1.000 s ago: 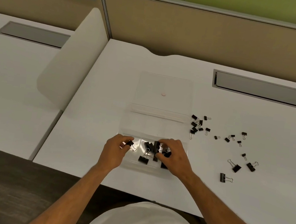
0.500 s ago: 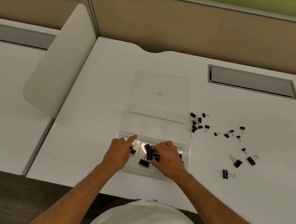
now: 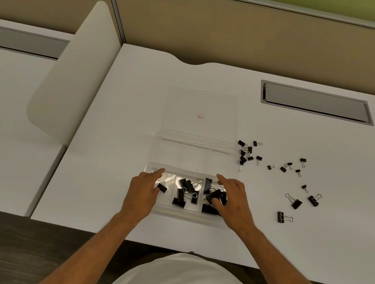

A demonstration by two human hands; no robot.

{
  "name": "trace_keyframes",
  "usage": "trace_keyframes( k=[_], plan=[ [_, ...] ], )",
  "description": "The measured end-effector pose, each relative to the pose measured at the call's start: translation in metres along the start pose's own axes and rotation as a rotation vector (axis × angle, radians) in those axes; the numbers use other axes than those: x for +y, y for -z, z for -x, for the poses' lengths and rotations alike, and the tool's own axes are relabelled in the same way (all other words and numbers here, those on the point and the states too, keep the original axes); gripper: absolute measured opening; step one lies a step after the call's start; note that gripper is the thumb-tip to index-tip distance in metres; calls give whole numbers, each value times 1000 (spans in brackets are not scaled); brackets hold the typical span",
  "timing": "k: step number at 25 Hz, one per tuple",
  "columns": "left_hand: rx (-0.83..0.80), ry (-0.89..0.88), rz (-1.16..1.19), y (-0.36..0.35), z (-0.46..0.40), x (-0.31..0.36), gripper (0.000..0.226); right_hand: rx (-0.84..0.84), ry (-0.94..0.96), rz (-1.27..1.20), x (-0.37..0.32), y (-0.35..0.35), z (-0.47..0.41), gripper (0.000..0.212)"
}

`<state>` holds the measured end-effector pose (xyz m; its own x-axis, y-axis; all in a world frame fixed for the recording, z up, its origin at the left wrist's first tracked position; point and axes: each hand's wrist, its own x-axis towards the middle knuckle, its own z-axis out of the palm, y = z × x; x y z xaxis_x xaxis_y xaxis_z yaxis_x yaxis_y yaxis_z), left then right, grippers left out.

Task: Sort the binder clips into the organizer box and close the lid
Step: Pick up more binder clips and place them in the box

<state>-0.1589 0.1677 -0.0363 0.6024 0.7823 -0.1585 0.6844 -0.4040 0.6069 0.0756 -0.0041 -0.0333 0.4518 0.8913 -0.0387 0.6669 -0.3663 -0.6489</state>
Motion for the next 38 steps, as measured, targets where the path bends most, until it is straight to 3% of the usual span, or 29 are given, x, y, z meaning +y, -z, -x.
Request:
trace_keyframes(
  k=[10, 20, 26, 31, 35, 38],
  plan=[
    [9, 31, 203, -8, 32, 27, 58, -1, -79, -99, 26, 19, 38, 70],
    [-22, -8, 203, -45, 44, 90, 57, -24, -92, -103, 67, 53, 56, 70],
    [-23, -78, 186, -82, 40, 162, 53, -70, -89, -99, 115, 95, 67, 66],
    [-42, -82, 195, -123, 35, 212, 52, 13, -100, -81, 168, 144, 68, 55],
    [-36, -90, 178, -148, 31, 239, 49, 84, -231, 34, 219, 176, 59, 44],
    [-31, -96, 173, -158, 30, 257, 48, 0, -314, 128, 247, 191, 50, 38]
  ],
)
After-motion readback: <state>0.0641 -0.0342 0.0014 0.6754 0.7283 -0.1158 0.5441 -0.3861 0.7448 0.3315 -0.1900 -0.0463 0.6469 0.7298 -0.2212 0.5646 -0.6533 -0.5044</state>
